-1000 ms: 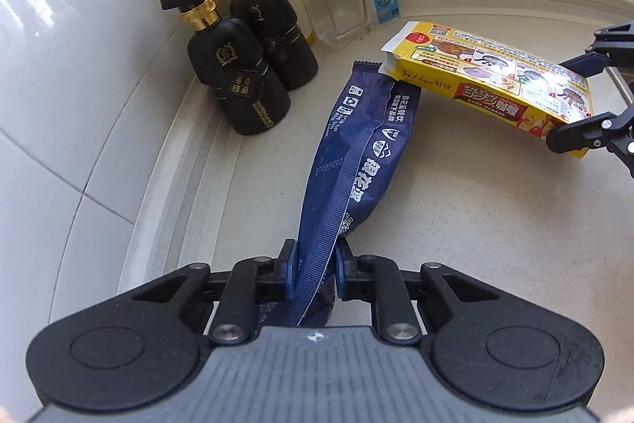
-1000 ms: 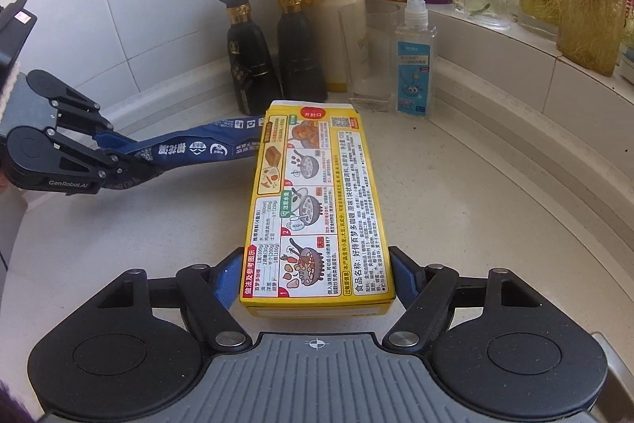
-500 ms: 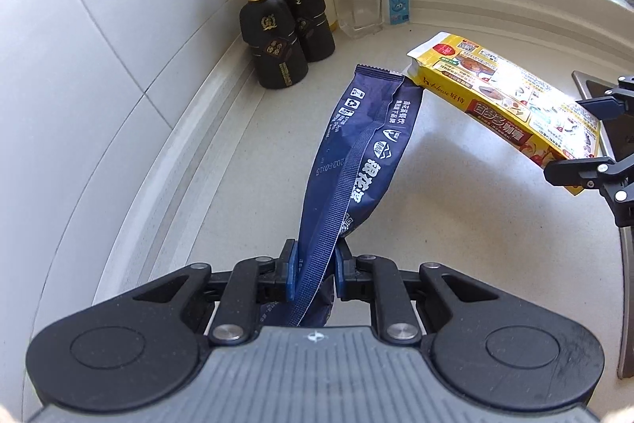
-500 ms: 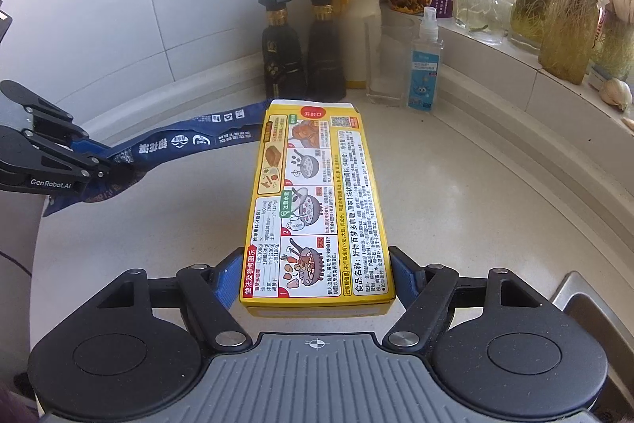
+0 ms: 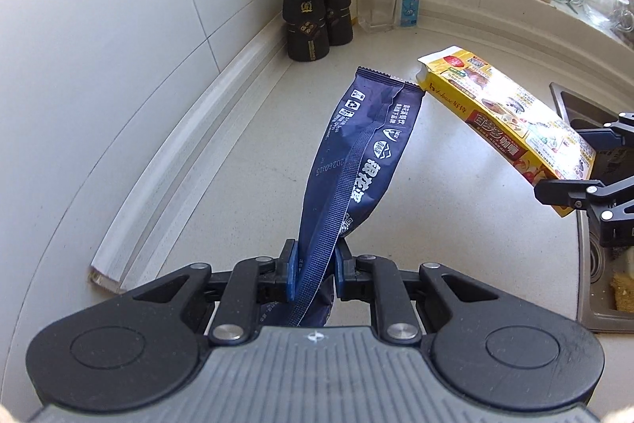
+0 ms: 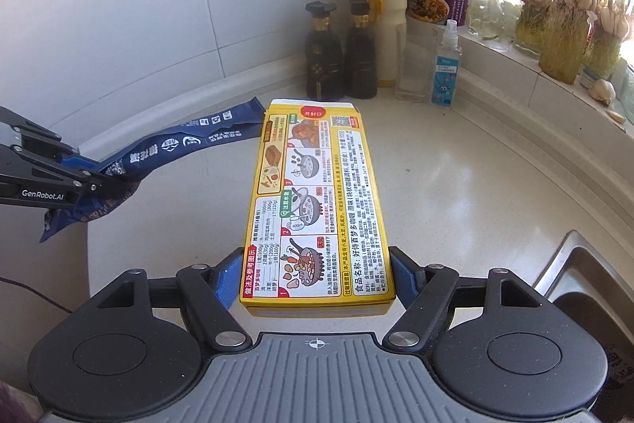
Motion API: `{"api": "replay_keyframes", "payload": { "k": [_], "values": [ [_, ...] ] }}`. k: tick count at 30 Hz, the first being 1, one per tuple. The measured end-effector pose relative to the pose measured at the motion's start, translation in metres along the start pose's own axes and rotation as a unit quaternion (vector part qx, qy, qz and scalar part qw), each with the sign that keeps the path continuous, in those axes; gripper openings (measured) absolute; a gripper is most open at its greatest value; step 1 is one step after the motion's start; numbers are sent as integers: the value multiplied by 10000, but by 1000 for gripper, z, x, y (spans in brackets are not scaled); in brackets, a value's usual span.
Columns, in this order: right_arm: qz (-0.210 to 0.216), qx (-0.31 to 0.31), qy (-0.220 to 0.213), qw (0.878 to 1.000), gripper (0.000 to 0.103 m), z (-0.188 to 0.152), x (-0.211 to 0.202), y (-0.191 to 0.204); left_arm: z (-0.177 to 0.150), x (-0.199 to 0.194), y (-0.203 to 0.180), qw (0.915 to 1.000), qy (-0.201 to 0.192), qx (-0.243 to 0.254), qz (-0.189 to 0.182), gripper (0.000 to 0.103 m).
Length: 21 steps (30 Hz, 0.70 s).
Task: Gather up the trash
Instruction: 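Lift the blue wrapper and yellow box and carry both down to the bin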
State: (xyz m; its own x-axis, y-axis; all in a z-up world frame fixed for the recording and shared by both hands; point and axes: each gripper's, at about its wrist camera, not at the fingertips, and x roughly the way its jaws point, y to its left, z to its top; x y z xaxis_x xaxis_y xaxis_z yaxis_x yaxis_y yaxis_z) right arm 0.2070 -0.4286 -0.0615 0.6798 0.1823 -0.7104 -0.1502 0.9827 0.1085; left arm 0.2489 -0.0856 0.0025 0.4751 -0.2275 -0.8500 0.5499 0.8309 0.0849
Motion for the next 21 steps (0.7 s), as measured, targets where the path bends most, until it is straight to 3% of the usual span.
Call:
{"api": "replay_keyframes", "payload": {
  "k": [11, 21],
  "values": [
    [83, 212, 127, 9997, 74, -21, -24, 38, -41, -37, 17, 9990, -158, -403, -107, 16],
    [302, 415, 245, 9984, 74, -39, -37, 75, -86, -57, 44, 9931, -141, -1139, -232, 16]
  ]
}}
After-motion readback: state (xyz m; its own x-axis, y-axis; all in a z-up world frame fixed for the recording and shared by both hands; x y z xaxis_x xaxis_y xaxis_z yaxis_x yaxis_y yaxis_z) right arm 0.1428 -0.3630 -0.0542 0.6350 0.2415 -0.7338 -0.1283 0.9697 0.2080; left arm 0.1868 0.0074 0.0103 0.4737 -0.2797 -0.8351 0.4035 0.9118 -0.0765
